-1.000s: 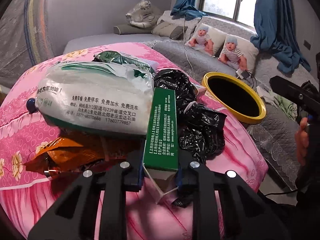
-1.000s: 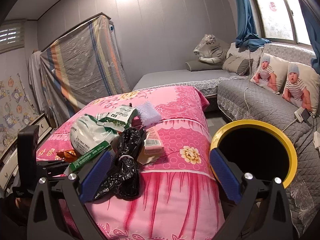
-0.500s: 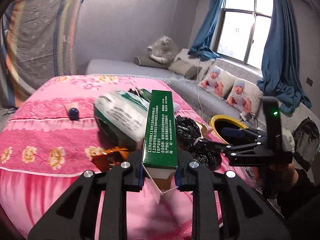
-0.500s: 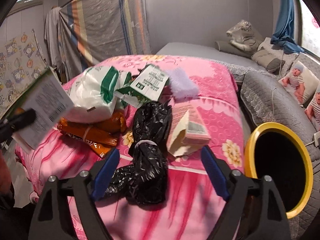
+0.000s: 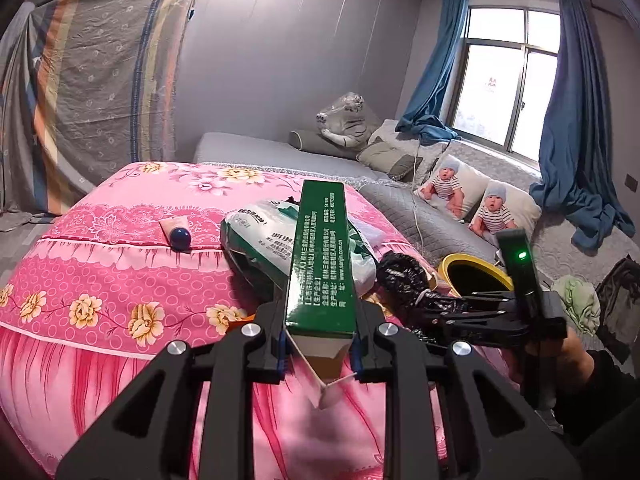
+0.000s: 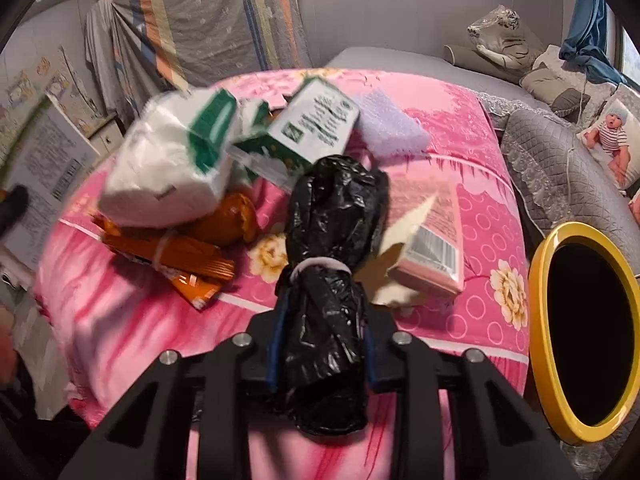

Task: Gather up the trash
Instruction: 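Carry both items over the yellow bin and open both tools to drop them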

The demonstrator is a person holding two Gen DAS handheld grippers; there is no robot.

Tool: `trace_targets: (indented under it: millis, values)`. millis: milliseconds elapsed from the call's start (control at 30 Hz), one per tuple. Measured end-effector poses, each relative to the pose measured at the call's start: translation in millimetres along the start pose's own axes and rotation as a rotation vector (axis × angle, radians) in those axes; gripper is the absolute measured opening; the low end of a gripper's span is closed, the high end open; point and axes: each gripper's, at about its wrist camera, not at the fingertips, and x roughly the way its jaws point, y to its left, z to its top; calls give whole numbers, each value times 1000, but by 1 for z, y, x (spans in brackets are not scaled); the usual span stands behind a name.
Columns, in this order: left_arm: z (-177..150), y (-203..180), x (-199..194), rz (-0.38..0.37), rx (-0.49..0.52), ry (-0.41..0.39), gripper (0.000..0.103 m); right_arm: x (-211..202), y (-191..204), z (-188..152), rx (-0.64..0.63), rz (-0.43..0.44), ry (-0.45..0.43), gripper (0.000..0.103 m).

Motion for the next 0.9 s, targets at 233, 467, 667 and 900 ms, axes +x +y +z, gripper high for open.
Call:
trace_targets:
  millis: [233,467,667,900]
  values:
    - [4,-9,6,-5,31,11,21,-48,-22,5,118,131,-80,25]
    - [21,-39,20,-103,85,17,21,-122,-66,5,239,230,-246,25]
    - [39,-98,49,-213,203,38,21,-173,-114,-10,326,13,-404,25]
    - [54,-177,119,-329,301,133,21,-180,-171,-34,393,-402,-415,26]
